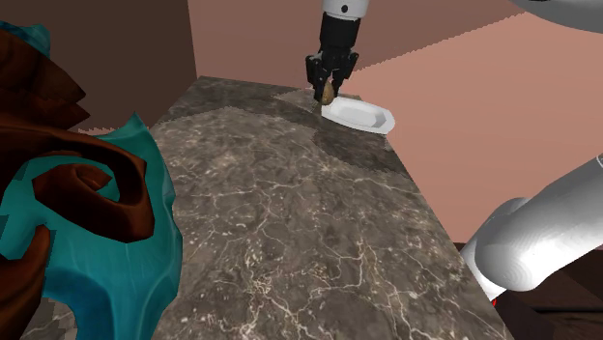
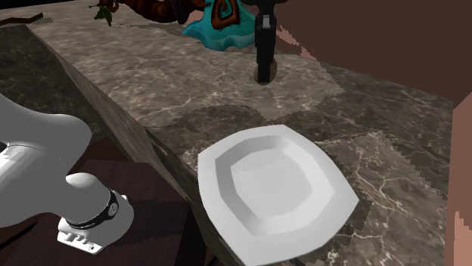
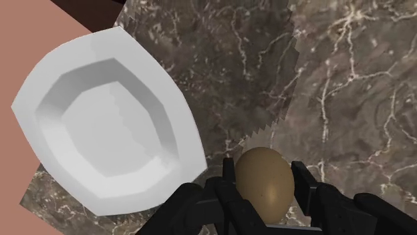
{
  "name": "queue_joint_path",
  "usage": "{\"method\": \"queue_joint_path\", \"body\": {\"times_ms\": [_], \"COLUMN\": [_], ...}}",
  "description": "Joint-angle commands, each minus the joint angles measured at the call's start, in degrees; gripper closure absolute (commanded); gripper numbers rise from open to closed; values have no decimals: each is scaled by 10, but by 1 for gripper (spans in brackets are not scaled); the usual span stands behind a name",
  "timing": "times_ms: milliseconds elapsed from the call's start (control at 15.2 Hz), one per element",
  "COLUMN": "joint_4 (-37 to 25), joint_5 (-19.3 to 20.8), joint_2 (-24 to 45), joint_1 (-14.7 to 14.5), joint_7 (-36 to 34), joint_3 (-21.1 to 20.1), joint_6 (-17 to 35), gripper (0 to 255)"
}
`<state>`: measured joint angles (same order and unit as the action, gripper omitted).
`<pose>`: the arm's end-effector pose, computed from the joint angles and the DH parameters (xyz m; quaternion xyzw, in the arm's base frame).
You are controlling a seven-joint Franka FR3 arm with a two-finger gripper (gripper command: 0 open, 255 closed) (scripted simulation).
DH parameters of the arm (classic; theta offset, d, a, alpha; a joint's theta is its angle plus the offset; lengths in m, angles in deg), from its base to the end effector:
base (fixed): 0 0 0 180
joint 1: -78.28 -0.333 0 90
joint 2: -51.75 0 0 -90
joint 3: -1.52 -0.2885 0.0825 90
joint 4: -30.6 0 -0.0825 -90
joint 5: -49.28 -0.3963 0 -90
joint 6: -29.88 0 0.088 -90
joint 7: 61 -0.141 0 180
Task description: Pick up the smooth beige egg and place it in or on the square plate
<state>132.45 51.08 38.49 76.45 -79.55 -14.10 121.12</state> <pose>0.4793 0.1587 0.5839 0.9987 -0.0124 0.0323 0.0386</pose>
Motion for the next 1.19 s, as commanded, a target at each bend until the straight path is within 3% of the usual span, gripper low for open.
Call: {"method": "queue_joint_path", "body": {"times_ms": [0, 858, 1122], "joint_4": [-5, 13, 53], "joint_5": [1, 18, 18], "joint_2": [-3, -15, -23], "joint_1": [5, 72, 72], "joint_7": [15, 199, 197], "joint_3": [9, 130, 130], "joint_6": [-8, 10, 41], "gripper": [255, 255, 255]}}
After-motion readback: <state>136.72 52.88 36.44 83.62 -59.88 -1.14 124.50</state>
